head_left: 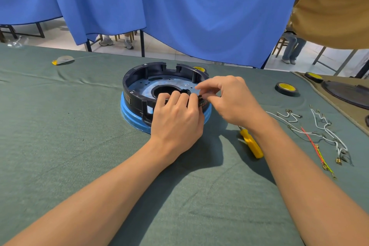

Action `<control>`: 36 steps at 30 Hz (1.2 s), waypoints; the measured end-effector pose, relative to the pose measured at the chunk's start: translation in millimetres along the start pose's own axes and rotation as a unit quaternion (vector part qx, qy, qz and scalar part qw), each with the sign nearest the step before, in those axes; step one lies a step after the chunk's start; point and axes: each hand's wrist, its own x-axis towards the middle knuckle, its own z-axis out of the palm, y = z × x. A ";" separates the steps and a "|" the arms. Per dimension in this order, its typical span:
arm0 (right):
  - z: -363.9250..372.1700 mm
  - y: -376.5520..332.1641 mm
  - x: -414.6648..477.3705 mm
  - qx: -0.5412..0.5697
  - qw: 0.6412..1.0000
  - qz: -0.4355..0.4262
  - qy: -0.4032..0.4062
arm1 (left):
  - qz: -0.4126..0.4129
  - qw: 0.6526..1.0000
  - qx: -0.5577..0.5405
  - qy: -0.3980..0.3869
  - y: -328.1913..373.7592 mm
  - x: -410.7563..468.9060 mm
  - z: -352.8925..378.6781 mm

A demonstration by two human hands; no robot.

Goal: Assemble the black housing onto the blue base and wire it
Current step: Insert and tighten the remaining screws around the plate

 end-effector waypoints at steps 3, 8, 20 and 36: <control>-4.0 1.8 -0.6 0.008 1.000 0.009 0.008 | -0.001 1.000 0.002 -0.015 -0.1 -0.5 -0.7; -6.7 3.0 -1.4 -0.008 1.000 -0.003 0.019 | -0.003 1.000 -0.005 -0.014 -0.4 -0.5 -2.3; -18.9 59.3 -4.8 -0.115 0.978 0.172 0.028 | -0.010 0.999 -0.030 -0.015 0.6 -0.8 -3.8; -0.4 82.6 -14.7 -0.172 0.945 0.273 -0.059 | 0.015 0.999 -0.047 0.013 -0.3 -1.9 -2.8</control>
